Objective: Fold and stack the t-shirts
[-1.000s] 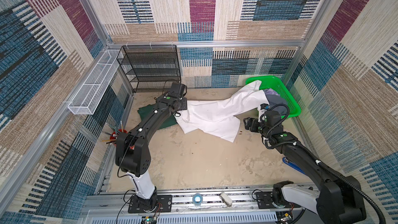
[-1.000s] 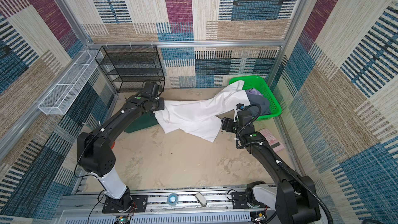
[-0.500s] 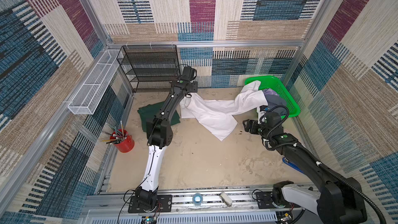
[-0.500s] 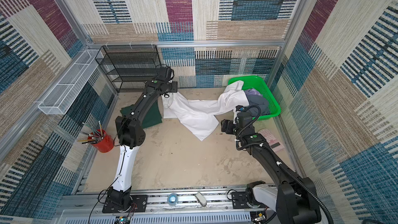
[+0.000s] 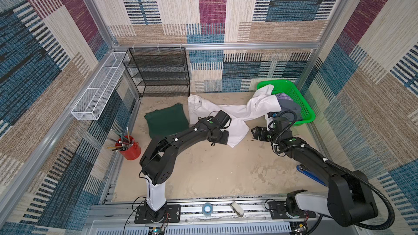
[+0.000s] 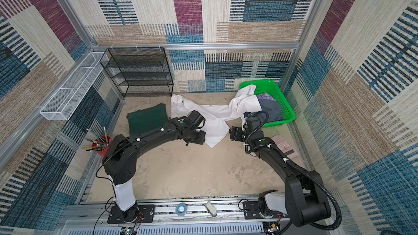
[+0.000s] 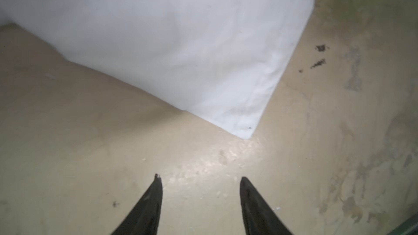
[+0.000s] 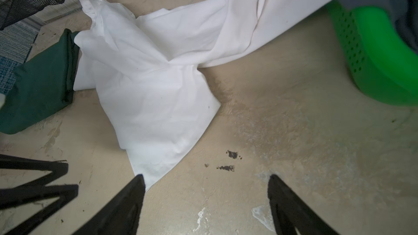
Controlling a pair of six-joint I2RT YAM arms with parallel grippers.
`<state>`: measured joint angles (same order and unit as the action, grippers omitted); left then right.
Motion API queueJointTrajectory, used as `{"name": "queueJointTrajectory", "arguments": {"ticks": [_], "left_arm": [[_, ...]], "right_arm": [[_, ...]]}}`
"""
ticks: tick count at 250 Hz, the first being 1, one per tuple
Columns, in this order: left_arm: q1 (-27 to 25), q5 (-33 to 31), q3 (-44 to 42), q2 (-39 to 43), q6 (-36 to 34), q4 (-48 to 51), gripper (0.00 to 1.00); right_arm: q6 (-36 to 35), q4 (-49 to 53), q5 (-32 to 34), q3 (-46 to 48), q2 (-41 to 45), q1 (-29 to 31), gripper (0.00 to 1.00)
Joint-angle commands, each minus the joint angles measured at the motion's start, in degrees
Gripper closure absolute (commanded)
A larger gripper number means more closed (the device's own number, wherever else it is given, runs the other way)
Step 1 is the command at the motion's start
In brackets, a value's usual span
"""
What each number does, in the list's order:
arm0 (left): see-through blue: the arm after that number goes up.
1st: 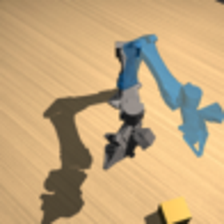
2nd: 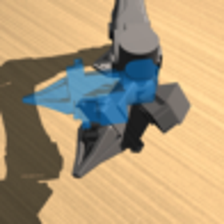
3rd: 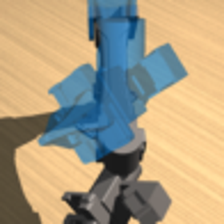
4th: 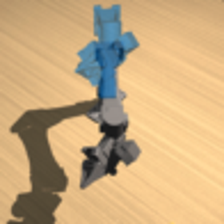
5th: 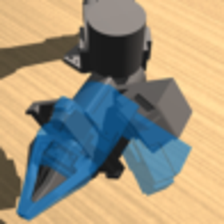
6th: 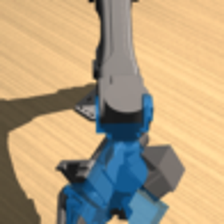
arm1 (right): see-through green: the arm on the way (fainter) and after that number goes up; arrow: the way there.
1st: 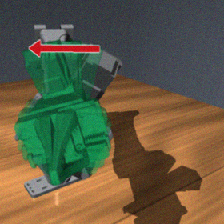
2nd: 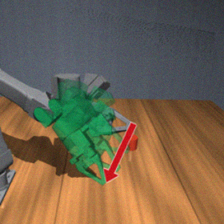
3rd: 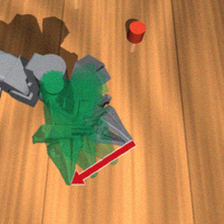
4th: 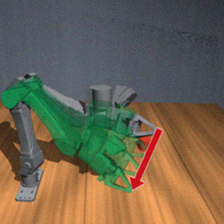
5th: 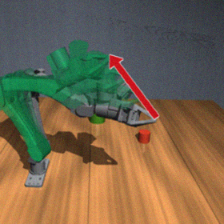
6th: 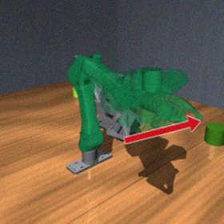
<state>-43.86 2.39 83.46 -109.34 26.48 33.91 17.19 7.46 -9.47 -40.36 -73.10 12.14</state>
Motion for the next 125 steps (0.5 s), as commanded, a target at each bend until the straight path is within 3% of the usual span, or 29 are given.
{"name": "queueJointTrajectory", "arguments": {"ticks": [1,125], "left_arm": [[-1.6,2.0,0.8,-2.6,5.3,-4.2,0.44],[-3.6,-0.8,11.9,-15.0,7.2,4.7,0.48]], "right_arm": [[-0.7,-3.0,-2.4,0.3,-0.3,0.0,0.15],[-0.1,-3.7,-6.6,6.0,6.0,0.0,0.1]]}}
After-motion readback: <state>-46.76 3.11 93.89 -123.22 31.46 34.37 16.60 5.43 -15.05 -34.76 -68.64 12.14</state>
